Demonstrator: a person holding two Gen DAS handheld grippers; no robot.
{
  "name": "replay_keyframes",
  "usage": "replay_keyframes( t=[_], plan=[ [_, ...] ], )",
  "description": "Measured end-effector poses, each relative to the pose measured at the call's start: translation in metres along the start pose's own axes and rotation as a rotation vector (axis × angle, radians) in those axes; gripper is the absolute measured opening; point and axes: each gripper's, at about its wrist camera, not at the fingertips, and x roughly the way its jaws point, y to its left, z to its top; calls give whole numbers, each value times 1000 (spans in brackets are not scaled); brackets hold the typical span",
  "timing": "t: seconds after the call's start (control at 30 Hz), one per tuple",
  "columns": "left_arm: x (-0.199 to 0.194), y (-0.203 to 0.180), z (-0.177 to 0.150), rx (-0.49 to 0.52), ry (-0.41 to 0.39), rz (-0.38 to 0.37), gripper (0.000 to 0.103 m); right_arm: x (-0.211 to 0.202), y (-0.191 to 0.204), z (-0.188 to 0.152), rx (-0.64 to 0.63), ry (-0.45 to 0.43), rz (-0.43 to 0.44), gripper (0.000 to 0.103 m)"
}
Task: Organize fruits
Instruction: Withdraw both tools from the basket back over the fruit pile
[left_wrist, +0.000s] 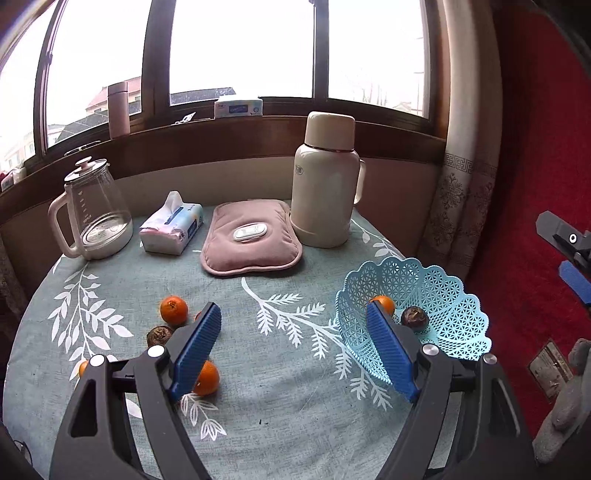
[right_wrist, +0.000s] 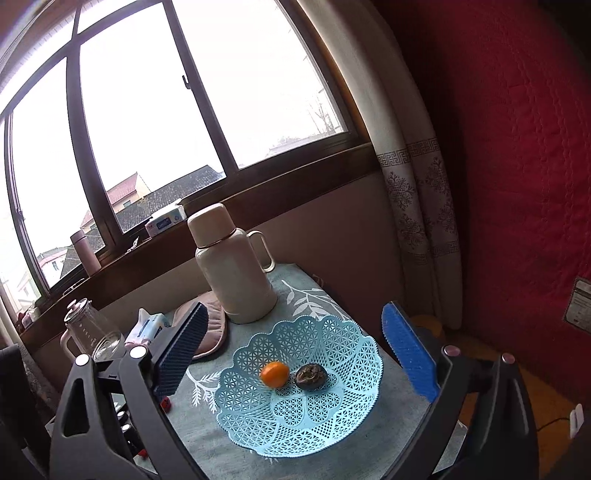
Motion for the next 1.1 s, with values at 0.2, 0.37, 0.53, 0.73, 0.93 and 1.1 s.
replay_keyframes(
  t=[0.2,0.37,0.53,0.73,0.93,1.1],
  plan=[
    [-6,17,-3,-20,-15,50,80,6,16,-11,-44,29,31,97],
    [-6,35,-8,-47,-7,81,80,13,32,-23,-89,65,60,97],
    [-6,50,-10,-70,-2,110,80,20,47,-35,-134,101,85,97],
    [-7,69,-12,-102,-5,156,80,26,61,-49,-174,139,112,97],
    [-9,86,-14,-125,-6,192,80,29,77,-64,-221,171,139,97],
    [-11,100,-18,-132,-8,234,80,31,93,-79,-269,200,163,97]
  ],
)
